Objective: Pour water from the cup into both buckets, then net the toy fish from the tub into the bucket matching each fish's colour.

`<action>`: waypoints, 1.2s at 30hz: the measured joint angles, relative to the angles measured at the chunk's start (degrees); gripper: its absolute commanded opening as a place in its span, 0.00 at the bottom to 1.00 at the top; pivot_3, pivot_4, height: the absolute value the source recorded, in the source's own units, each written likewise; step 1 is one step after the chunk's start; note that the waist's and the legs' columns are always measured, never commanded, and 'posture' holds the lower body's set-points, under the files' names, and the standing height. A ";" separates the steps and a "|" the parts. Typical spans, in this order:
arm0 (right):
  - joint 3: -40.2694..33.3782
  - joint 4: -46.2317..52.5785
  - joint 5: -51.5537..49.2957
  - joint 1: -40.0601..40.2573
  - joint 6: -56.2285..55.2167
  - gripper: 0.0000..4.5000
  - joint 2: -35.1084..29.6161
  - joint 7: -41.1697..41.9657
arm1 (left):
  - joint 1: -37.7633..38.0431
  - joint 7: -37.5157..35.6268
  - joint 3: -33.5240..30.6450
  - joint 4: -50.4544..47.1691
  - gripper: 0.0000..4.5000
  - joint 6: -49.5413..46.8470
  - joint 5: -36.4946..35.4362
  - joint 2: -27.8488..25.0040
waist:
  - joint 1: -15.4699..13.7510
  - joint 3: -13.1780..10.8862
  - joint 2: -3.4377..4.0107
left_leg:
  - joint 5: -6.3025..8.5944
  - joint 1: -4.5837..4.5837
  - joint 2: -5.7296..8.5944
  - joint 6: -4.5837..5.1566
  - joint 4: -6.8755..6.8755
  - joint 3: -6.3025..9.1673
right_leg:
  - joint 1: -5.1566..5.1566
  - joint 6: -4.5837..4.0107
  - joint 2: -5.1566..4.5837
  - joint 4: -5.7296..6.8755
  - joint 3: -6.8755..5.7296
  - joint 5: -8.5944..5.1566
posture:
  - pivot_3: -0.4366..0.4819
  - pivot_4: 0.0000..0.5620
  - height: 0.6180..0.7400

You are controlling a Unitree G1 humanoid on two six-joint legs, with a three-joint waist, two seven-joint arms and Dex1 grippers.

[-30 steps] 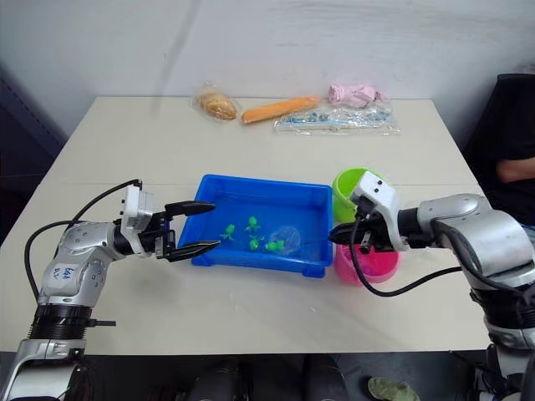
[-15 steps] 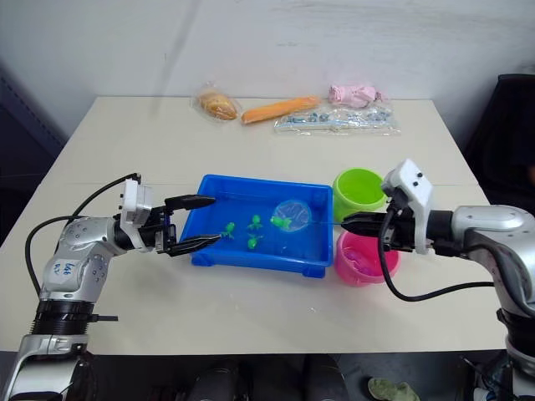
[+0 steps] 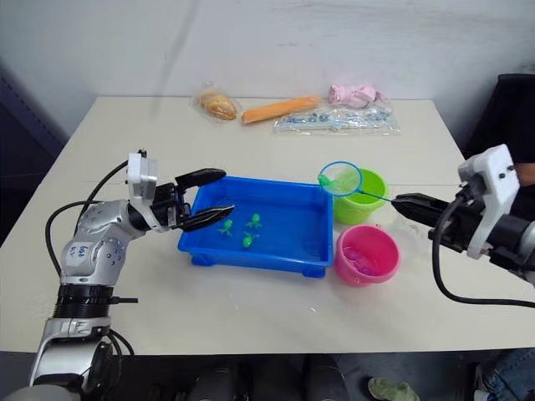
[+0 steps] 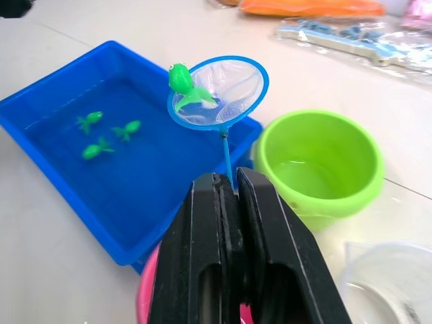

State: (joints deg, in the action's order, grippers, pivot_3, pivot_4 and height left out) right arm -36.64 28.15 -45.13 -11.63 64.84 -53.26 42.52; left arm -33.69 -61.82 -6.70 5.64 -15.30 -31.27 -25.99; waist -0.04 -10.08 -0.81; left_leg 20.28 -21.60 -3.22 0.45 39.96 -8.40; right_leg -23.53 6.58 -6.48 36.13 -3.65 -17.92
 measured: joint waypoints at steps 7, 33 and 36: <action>5.45 -6.92 8.73 -0.74 -9.91 0.00 -0.32 -3.85 | -1.80 1.03 2.30 -0.11 0.99 -0.92 0.05 1.80 | 0.23 0.00 0.01 | -0.01 0.03 0.00 -0.02 -0.01 -0.03 | 0.00 0.03 0.05 -0.02 0.02 0.02 | 0.48 0.27 1.00; 21.32 -15.70 39.06 3.31 -48.29 0.00 -6.88 -2.30 | -0.34 1.01 3.32 -0.49 0.99 0.86 1.12 1.52 | 0.11 0.00 0.01 | -0.04 0.02 -0.01 -0.06 0.00 -0.20 | 0.06 0.06 0.08 -0.10 -0.02 0.03 | 0.48 0.27 1.00; 22.44 -16.31 42.86 4.35 -52.55 0.00 -6.84 -3.41 | 0.41 0.94 3.49 -0.69 0.99 1.85 1.97 1.49 | 0.14 0.00 0.01 | -0.04 0.02 0.00 -0.06 0.00 -0.21 | 0.06 0.06 0.07 -0.10 -0.02 0.03 | 0.48 0.27 1.00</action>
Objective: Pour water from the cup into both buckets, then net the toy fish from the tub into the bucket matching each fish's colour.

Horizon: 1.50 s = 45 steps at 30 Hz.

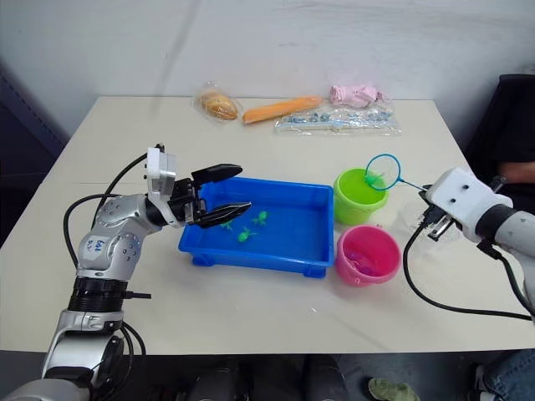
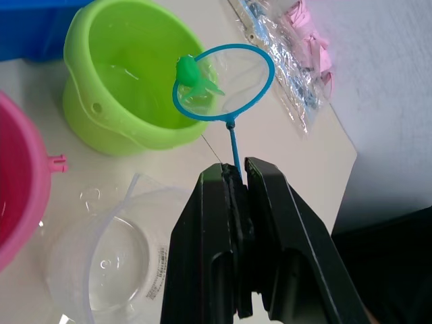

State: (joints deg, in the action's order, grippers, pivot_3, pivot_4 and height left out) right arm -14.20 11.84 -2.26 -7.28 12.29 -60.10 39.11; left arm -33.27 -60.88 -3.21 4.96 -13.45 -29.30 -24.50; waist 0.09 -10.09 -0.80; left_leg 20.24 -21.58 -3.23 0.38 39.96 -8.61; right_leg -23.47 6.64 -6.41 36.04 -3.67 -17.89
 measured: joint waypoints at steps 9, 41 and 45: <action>0.82 -3.32 14.18 1.82 -19.87 0.00 -1.63 -5.99 | 2.47 0.71 2.00 -0.77 0.99 1.16 1.16 0.94 | 0.04 -0.01 0.01 | -0.02 0.00 -0.01 -0.03 0.01 -0.04 | 0.01 0.00 0.01 0.00 0.00 0.00 | 0.48 0.27 1.00; 21.01 17.05 -23.23 -20.25 36.76 0.00 7.40 -1.39 | 15.60 -0.61 -14.46 2.25 0.99 2.37 -2.00 -12.08 | 0.00 -0.05 0.10 | 0.11 -0.08 -0.32 0.13 0.03 0.17 | -0.11 -0.12 -0.13 0.05 -0.05 -0.04 | 0.48 0.27 1.00; 25.25 14.28 -17.16 -21.49 35.87 0.00 6.96 -2.15 | 16.55 0.50 -14.43 -0.35 0.99 2.25 -2.00 -11.68 | 0.15 -0.05 0.09 | 0.12 -0.08 -0.33 0.12 0.01 0.14 | -0.15 -0.11 -0.10 0.05 -0.07 -0.04 | 0.48 0.27 1.00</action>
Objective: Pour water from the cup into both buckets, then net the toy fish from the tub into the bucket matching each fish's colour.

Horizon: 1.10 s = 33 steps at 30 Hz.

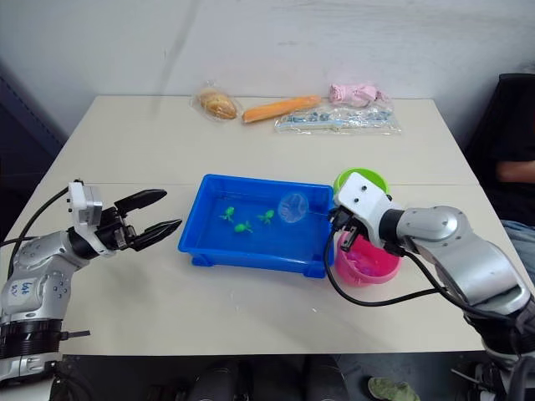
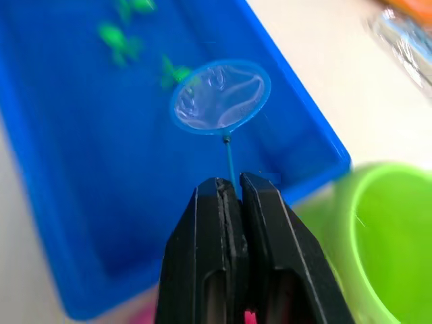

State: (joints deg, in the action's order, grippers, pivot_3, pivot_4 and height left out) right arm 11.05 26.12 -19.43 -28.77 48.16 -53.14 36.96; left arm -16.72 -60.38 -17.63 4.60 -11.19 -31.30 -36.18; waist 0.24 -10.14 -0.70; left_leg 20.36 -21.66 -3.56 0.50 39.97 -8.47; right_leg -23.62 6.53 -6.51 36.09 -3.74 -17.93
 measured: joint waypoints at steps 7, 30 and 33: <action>3.18 -2.59 6.56 -1.56 -2.07 0.00 1.63 -0.09 | 0.65 1.55 0.75 -2.24 0.99 -0.28 0.00 1.20 | 0.13 0.00 0.00 | -0.01 0.00 0.02 -0.06 0.00 -0.05 | -0.03 0.00 0.10 0.01 0.01 0.00 | 0.48 0.27 1.00; -5.90 -2.63 -2.76 -2.51 12.24 0.00 15.35 2.21 | 0.47 1.50 2.59 -2.17 0.99 0.18 0.00 1.83 | 0.18 0.00 0.00 | 0.00 -0.02 0.00 -0.08 -0.02 -0.03 | -0.05 0.00 0.11 0.30 -0.03 0.00 | 0.48 0.27 1.00; -10.64 0.35 -5.87 -0.56 14.35 0.00 15.46 1.97 | 0.61 1.40 3.08 -2.22 0.99 -0.12 -0.04 2.23 | 0.10 0.00 0.00 | 0.00 -0.02 0.00 -0.08 -0.02 -0.03 | -0.04 0.00 0.11 0.30 -0.03 0.00 | 0.48 0.27 1.00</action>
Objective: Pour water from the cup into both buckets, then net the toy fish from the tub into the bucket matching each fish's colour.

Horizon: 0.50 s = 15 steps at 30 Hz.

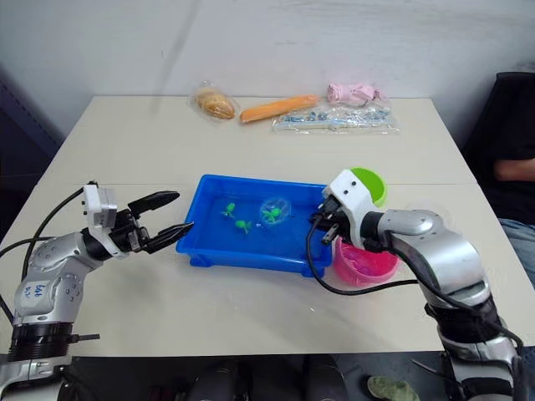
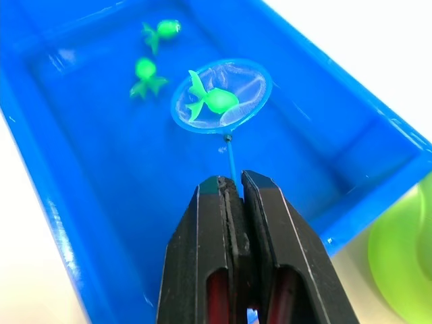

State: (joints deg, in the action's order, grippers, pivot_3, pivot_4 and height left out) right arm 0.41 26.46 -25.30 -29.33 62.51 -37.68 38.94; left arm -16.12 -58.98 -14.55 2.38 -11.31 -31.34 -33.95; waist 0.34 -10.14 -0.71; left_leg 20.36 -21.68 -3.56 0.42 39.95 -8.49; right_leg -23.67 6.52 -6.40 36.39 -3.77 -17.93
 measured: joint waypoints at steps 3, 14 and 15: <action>-4.79 2.53 -3.08 1.62 2.43 0.00 -0.36 -0.36 | -0.21 -0.31 0.62 -0.09 0.99 -0.08 -0.01 0.37 | -0.05 0.00 0.00 | 0.00 0.00 0.00 0.00 0.00 0.01 | 0.00 0.00 0.00 0.00 0.00 0.00 | 0.48 0.27 1.00; -26.65 8.39 -13.78 8.05 8.93 0.00 -7.40 -0.52 | -10.03 2.09 5.59 -2.66 0.99 -4.34 -0.97 5.57 | -0.17 0.01 -0.03 | 0.01 -0.06 0.25 0.03 -0.03 0.08 | 0.02 0.03 -0.03 -0.07 -0.02 0.01 | 0.48 0.27 1.00; -28.06 8.30 -13.90 9.31 8.80 0.00 -8.38 -0.39 | -10.30 2.19 6.19 -2.81 0.99 -4.98 -1.01 6.15 | -0.15 0.01 -0.03 | 0.01 -0.07 0.24 0.03 -0.03 0.08 | 0.01 0.03 -0.02 -0.08 -0.02 0.01 | 0.48 0.27 1.00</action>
State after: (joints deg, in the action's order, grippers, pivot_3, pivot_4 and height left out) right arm -27.64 34.77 -39.20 -20.02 71.31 -46.05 38.55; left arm -26.41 -56.79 -8.36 -0.44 -16.29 -32.35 -27.80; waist 0.19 -10.12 -0.74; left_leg 20.36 -21.74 -3.31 0.45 39.93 -8.42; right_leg -23.65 6.55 -6.42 36.31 -3.79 -17.91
